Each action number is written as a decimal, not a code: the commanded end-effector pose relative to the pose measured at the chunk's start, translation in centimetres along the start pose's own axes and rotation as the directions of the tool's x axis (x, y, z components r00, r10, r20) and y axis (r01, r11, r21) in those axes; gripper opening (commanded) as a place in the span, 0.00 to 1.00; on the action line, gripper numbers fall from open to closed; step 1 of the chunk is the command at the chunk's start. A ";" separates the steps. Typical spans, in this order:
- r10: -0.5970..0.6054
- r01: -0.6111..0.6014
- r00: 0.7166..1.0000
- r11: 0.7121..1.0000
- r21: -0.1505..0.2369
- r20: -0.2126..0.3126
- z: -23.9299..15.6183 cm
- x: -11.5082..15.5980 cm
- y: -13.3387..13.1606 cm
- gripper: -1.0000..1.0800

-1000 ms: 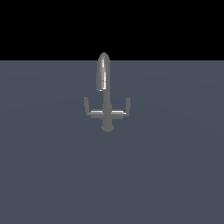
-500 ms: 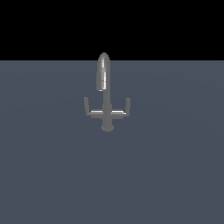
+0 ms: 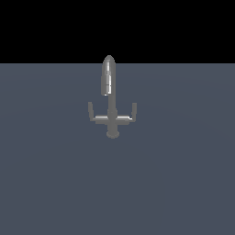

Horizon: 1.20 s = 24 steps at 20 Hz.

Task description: Turn on the faucet by rotating a designated handle.

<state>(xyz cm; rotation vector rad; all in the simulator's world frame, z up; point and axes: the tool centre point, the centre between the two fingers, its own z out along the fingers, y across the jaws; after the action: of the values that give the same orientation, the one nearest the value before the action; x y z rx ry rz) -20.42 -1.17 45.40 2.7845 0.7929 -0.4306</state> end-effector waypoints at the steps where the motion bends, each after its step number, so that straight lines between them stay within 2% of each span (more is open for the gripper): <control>1: -0.079 0.080 0.996 0.997 -0.023 0.046 0.1 0.7 0.5 0.00; 6: -0.229 0.238 0.963 0.970 -0.048 0.141 0.4 2.1 1.4 0.00; 12: -0.395 0.419 0.882 0.907 -0.044 0.255 0.8 4.0 2.4 0.00; 18: -0.541 0.581 0.760 0.814 -0.004 0.361 1.2 6.1 3.3 0.00; 24: -0.660 0.713 0.603 0.698 0.067 0.449 1.7 8.4 4.1 0.00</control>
<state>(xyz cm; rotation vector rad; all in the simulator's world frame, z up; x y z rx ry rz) -12.37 -1.11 41.82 2.0628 1.6393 -1.0188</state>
